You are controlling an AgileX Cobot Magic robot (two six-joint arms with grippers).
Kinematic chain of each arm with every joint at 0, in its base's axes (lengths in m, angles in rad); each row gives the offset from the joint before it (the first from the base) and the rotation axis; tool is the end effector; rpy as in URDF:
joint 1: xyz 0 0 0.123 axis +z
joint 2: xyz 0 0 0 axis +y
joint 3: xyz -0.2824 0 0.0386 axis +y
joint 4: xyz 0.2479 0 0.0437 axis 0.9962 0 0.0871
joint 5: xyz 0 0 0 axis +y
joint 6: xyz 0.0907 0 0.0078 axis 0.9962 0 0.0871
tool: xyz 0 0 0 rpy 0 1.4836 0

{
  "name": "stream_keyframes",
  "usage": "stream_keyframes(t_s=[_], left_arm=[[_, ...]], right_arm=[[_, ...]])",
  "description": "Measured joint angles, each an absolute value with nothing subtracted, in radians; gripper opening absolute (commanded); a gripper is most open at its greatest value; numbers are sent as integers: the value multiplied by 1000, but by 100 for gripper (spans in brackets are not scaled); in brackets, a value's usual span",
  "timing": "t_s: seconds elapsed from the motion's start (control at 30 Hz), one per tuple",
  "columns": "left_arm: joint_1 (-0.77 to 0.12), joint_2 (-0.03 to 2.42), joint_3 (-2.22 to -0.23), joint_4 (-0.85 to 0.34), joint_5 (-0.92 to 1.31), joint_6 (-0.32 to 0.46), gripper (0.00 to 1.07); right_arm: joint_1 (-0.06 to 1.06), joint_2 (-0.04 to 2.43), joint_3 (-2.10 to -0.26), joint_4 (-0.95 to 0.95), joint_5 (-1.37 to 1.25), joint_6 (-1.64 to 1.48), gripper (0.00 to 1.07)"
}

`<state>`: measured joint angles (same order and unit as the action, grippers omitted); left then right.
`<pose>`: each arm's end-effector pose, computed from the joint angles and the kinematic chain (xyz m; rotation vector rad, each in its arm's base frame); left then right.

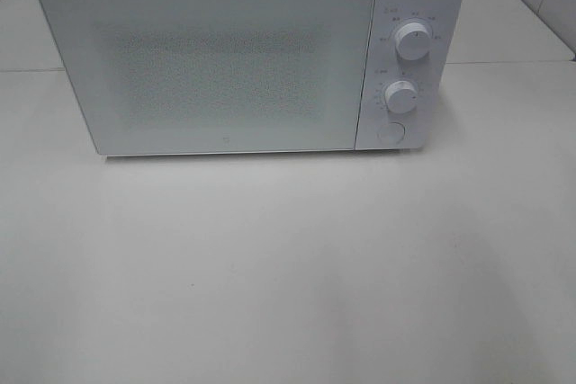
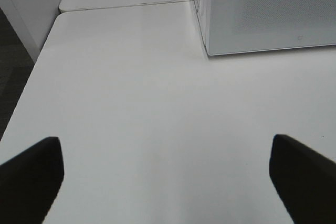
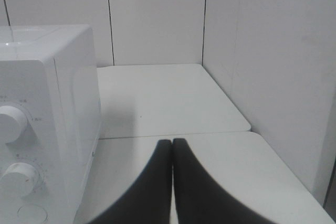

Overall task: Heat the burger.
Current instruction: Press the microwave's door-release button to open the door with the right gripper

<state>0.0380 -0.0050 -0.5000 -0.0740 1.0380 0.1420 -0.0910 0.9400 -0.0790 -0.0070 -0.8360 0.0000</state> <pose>-0.0046 -0.0060 0.2792 0.1073 2.0117 0.0264 0.1496 -0.0132 0.2198 0.0609 1.5078 -0.0729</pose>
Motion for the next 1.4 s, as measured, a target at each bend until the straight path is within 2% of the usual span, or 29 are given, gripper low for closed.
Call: stream_keyframes(t_s=[0.3,0.5,0.7,0.73,0.9,1.4], left_arm=[[38,-5,-500,-74,1038,142,101],[38,-5,-500,-74,1038,142,101],[38,-5,-500,-74,1038,142,101],[38,-5,-500,-74,1038,142,101],[38,-5,-500,-74,1038,142,101],[38,-5,-500,-74,1038,142,101]], right_arm=[[-91,1305,-77,-138,-1155,216,0],[-79,1486,-79,-179,-1200,427,0],[47,1605,-114,-150,-1200,766,0],[104,1637,-152,-128,-1203,867,0],[205,1737,-246,-53,-1207,1091,0],[314,1905,-460,42,-1148,1335,0]])
